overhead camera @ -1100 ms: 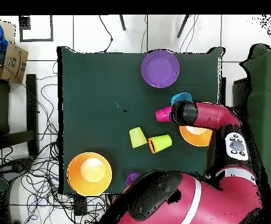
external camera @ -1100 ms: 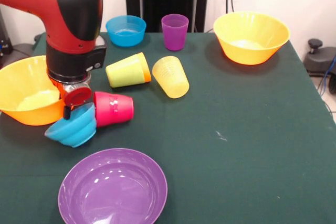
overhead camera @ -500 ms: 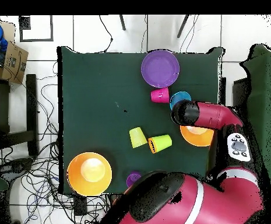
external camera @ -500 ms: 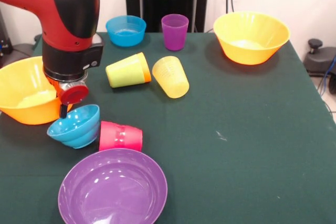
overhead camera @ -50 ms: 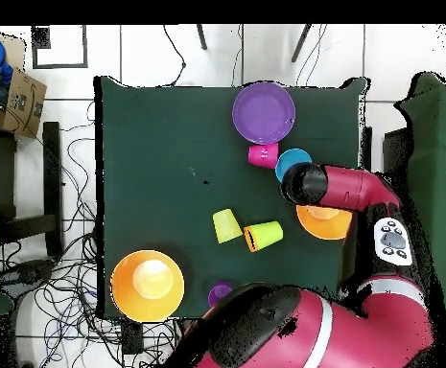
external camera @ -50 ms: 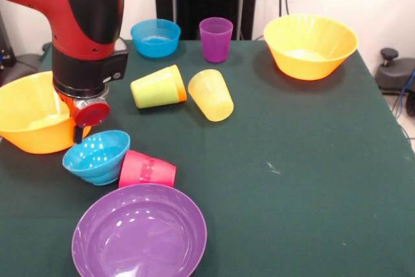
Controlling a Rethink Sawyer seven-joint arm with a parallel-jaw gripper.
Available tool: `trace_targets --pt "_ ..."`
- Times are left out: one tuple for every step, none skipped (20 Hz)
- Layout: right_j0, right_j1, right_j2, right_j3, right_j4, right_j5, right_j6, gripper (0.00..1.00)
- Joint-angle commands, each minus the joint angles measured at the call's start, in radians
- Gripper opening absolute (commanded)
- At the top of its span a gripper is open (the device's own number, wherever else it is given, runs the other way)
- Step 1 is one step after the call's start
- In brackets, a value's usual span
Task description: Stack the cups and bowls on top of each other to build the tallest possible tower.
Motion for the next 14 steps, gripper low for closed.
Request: trace_targets --pt "0.075 0.039 0.128 0.004 0.011 0.05 -0.077 0.0" --pt "0.079 0.042 0.129 0.003 0.02 0.045 -0.062 0.0" --pt "0.084 0.046 0.131 0.002 0.031 0.042 -0.043 0.0" --pt "0.094 0.049 0.127 -0.001 0.04 0.04 -0.021 0.0" --pt "0.105 0.052 0.124 -0.004 0.051 0.041 0.0 0.0" --pt "0.115 0.053 0.122 -0.006 0.062 0.041 0.019 0.0" --pt "0.126 0.054 0.119 -0.008 0.072 0.042 0.037 0.0" --pt "0.137 0.051 0.116 -0.007 0.082 0.041 0.053 0.0" --pt "0.147 0.048 0.112 -0.009 0.092 0.045 0.066 0.0" --pt "0.158 0.042 0.107 -0.009 0.102 0.053 0.077 0.0" --pt "0.168 0.036 0.1 -0.011 0.11 0.063 0.083 0.0" --pt "0.175 0.029 0.094 -0.013 0.117 0.074 0.083 0.0" --pt "0.177 0.021 0.092 -0.014 0.125 0.088 0.075 0.0" --pt "0.177 0.014 0.095 -0.014 0.134 0.105 0.062 0.0"
